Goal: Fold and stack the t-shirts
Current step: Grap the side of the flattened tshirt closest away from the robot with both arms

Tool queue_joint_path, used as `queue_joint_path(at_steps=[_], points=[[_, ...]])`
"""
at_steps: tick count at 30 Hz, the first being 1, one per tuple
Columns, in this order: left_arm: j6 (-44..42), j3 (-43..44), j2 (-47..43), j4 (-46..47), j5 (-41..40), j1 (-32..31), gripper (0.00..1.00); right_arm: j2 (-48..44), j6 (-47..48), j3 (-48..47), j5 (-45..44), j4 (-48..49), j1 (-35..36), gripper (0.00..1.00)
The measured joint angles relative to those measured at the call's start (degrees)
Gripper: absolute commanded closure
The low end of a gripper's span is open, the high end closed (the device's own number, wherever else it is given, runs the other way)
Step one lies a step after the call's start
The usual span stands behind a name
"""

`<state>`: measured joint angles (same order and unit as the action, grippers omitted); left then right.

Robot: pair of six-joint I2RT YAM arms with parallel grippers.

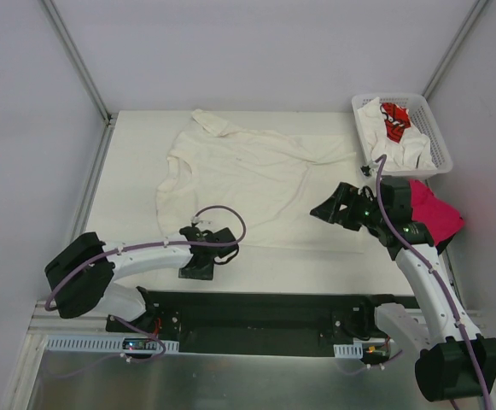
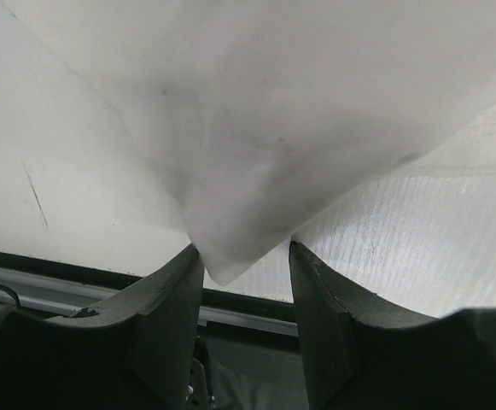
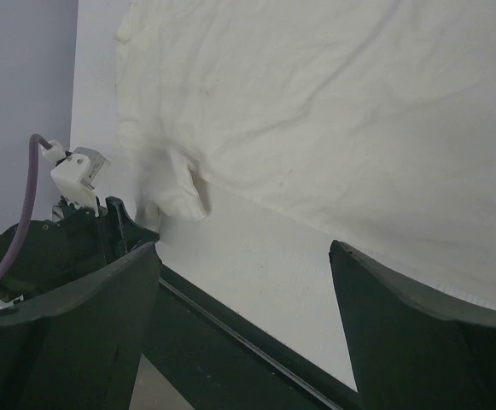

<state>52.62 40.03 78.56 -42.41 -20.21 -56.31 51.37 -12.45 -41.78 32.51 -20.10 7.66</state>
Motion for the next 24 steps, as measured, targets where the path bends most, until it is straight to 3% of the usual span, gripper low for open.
queue_joint_path(at_steps=[12, 16, 24], points=[[0.5, 3.1, 4.2, 0.2, -2.5, -1.5, 0.60, 0.0, -0.2, 0.0, 0.0, 0.1, 0.0, 0.18], [0.7, 3.4, 4.6, 0.3, -2.9, -1.9, 0.70, 0.0, -0.2, 0.2, 0.0, 0.2, 0.0, 0.18], [1.6, 3.4, 4.9, 1.1, -3.0, -1.9, 0.71, 0.1, -0.2, 0.4, 0.0, 0.2, 0.0, 0.19]])
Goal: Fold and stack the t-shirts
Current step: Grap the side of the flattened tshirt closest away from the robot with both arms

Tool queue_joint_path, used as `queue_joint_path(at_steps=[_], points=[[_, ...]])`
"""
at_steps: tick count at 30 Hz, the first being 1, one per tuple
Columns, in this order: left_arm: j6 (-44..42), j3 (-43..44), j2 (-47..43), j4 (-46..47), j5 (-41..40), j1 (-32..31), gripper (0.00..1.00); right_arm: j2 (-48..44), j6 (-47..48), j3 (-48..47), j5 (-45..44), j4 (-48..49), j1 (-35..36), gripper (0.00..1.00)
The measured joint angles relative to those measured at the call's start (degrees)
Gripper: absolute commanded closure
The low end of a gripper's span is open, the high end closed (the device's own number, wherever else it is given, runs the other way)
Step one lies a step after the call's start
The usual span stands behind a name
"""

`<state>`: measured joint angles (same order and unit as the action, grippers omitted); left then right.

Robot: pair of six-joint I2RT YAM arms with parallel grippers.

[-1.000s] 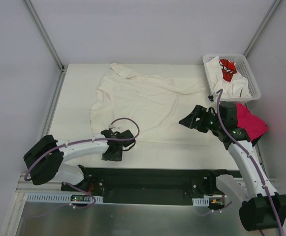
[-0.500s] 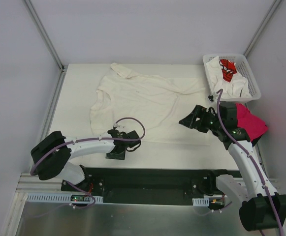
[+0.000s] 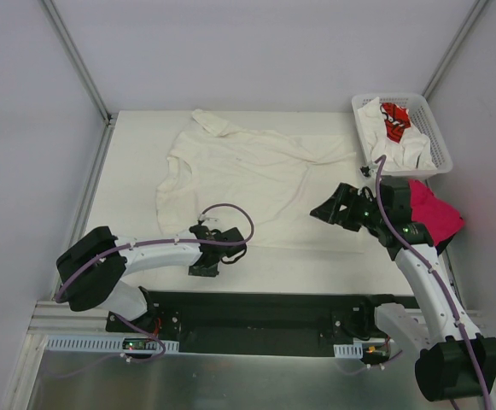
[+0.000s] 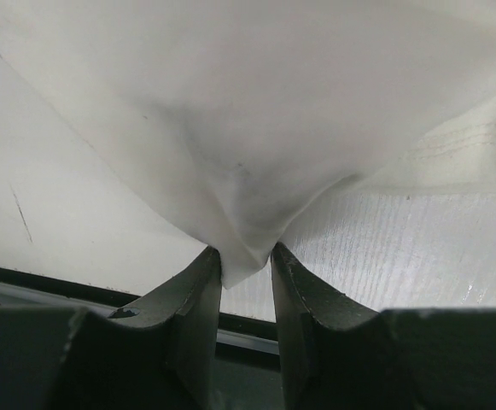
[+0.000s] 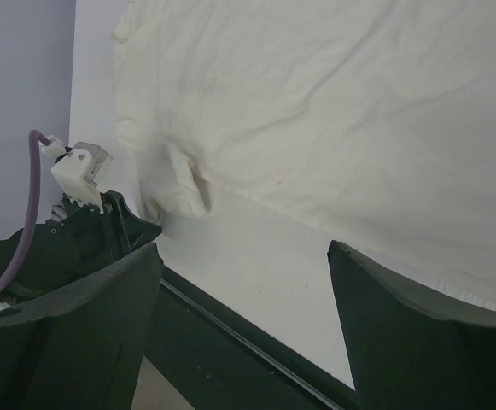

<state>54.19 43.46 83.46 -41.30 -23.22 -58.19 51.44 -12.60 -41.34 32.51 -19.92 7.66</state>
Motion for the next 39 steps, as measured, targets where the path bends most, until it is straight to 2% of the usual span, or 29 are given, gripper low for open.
queue_joint_path(at_steps=[9, 13, 18, 21, 25, 39], points=[[0.6, 0.0, 0.0, 0.3, -1.2, 0.0, 0.71, 0.0, 0.2, 0.0, -0.2, -0.1, 0.0, 0.20], [0.7, 0.0, 0.1, 0.3, -1.6, 0.0, 0.65, 0.0, 0.3, 0.0, -0.5, -0.5, 0.0, 0.22], [1.0, 0.0, 0.1, 0.5, -2.7, 0.0, 0.74, 0.0, 0.4, 0.0, -0.9, -0.8, 0.0, 0.22], [1.8, 0.0, 0.2, 0.8, -2.9, 0.0, 0.89, 0.0, 0.6, 0.0, -1.3, -1.0, 0.0, 0.22], [2.5, -0.2, 0.5, 1.2, -2.9, 0.0, 1.00, 0.0, 0.7, 0.0, -1.7, -1.5, 0.0, 0.23], [3.7, -0.1, 0.5, 0.3, -3.0, 0.0, 1.00, 0.9, 1.5, 0.0, -2.9, -1.7, 0.0, 0.23]])
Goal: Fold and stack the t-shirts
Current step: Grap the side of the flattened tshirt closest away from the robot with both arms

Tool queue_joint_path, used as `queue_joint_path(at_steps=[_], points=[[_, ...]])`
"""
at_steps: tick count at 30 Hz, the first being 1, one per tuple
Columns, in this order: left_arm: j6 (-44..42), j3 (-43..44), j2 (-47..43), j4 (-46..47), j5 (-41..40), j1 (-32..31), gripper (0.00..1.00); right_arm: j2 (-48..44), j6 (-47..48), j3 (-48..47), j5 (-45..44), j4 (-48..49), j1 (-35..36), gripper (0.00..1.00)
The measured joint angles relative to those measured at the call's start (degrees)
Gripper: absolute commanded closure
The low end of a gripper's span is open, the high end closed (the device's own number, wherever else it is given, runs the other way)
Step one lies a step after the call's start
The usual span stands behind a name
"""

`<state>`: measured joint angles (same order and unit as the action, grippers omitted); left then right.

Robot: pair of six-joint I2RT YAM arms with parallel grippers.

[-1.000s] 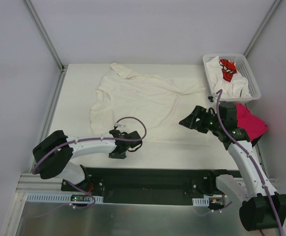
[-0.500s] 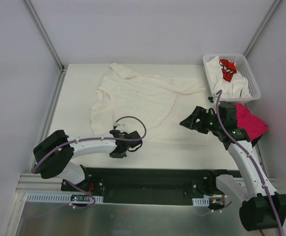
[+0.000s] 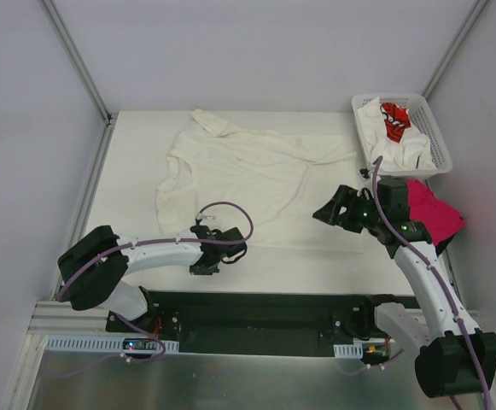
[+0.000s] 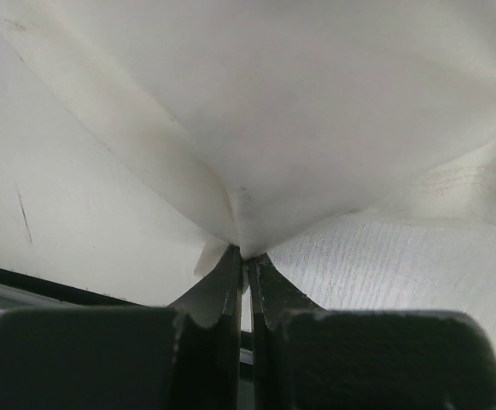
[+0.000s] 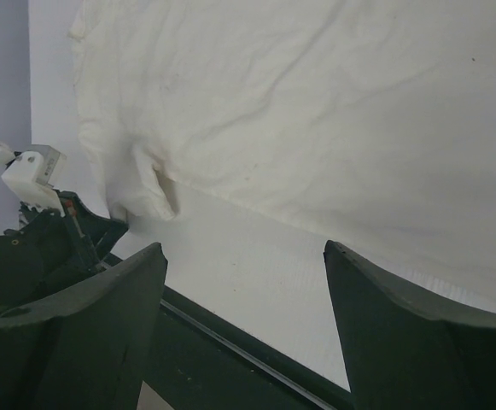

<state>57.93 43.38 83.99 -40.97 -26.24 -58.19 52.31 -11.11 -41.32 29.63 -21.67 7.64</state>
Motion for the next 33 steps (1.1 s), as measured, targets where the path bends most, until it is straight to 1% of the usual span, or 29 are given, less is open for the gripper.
queue_joint_path(at_steps=[5, 7, 9, 14, 22, 29, 33], points=[[-0.7, 2.7, 0.0, -2.2, -0.7, 0.0, 1.00, 3.6, 2.0, 0.0, -2.5, -1.4, 0.0, 0.22], [-1.6, 5.2, -0.1, -2.7, -1.7, 0.0, 1.00, 5.5, 2.2, 0.0, -2.7, -1.2, 0.0, 0.21], [-2.5, 7.6, -0.3, -3.1, -2.8, 0.0, 1.00, 7.3, 2.2, 0.0, -3.0, -0.8, 0.0, 0.16], [-4.9, 12.3, -1.2, -3.0, -5.4, 0.0, 1.00, 11.0, 2.2, 0.8, -5.4, 0.3, -0.1, 0.14], [-6.4, 12.5, -1.8, -3.6, -7.2, 0.0, 0.96, 10.6, 1.3, 7.3, -9.9, 0.4, -0.3, 0.09], [-7.4, 12.5, -2.9, -4.1, -8.4, 0.0, 0.93, 9.3, 0.2, 9.3, -13.6, 0.7, -2.1, 0.10], [-7.8, 12.5, -4.3, -4.4, -9.4, 0.0, 0.94, 9.3, -0.6, 10.5, -15.4, 2.0, -3.6, 0.11]])
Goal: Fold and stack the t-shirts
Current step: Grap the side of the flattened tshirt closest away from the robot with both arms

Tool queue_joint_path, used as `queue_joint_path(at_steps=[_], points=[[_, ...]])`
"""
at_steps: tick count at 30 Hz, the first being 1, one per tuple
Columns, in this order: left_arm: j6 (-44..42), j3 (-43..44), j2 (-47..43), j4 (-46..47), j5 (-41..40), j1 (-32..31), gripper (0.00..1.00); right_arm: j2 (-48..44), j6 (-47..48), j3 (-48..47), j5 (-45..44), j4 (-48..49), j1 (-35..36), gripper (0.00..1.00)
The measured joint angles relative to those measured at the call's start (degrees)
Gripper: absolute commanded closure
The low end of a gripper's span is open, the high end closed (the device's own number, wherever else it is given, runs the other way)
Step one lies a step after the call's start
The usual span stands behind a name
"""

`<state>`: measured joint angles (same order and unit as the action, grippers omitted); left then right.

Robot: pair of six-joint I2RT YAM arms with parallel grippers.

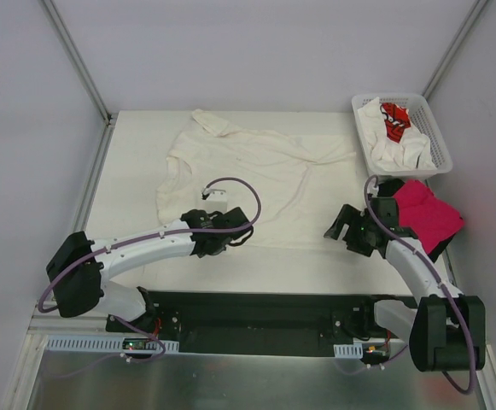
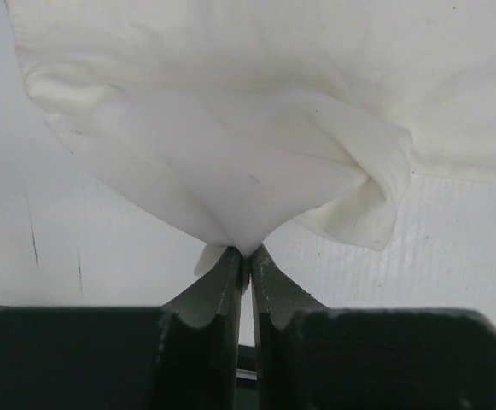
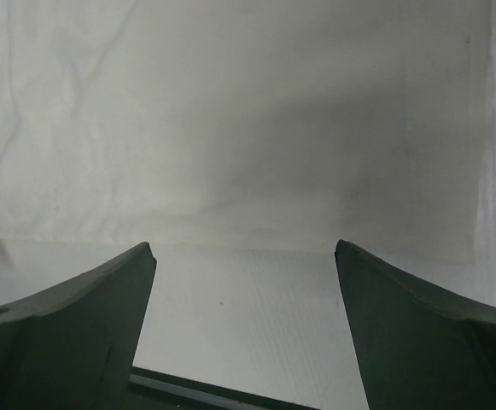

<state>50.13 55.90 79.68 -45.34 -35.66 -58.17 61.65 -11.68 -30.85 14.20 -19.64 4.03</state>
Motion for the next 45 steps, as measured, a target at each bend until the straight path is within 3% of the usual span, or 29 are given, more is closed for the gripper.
queue_joint_path(at_steps=[25, 35, 45], points=[[-1.7, 1.1, -2.0, -0.2, -2.3, 0.5, 0.93, -8.7, -0.2, 4.1, -4.1, -4.1, -9.6, 0.12], [-1.8, 1.1, -2.5, -0.2, -2.4, 1.2, 0.93, -11.0, 0.4, 4.0, -6.3, -7.7, -10.6, 0.19], [-2.8, 1.1, -4.4, -0.2, -2.4, 1.7, 0.93, -7.2, 0.8, 4.0, -9.0, -5.6, -10.7, 0.23]])
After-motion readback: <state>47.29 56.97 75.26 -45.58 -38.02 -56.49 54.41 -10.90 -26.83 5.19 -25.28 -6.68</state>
